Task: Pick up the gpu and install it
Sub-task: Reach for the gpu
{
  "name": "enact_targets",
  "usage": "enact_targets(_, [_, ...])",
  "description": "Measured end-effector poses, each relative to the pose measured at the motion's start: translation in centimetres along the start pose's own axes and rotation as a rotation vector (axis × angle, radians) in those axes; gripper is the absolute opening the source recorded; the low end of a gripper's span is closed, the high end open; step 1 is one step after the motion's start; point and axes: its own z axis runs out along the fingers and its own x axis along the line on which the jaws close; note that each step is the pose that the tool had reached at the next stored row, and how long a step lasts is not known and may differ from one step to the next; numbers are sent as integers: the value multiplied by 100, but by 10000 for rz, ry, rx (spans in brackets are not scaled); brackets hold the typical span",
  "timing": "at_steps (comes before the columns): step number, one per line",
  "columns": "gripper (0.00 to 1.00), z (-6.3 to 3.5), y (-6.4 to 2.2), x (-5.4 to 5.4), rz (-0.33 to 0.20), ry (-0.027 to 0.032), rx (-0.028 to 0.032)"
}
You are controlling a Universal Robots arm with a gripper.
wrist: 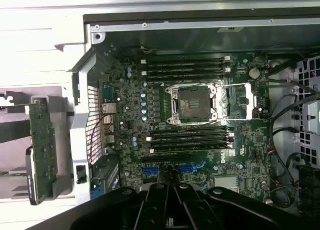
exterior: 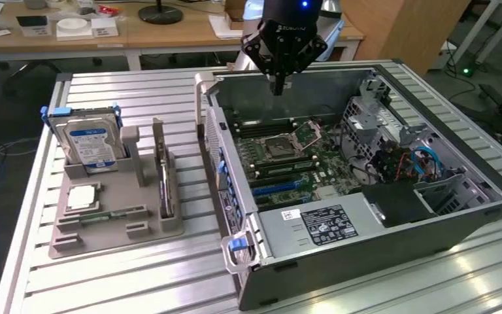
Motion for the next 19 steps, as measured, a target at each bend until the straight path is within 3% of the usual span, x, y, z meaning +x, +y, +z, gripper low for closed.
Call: enact_targets(19, [10,-7,-19,255,-3,0,0])
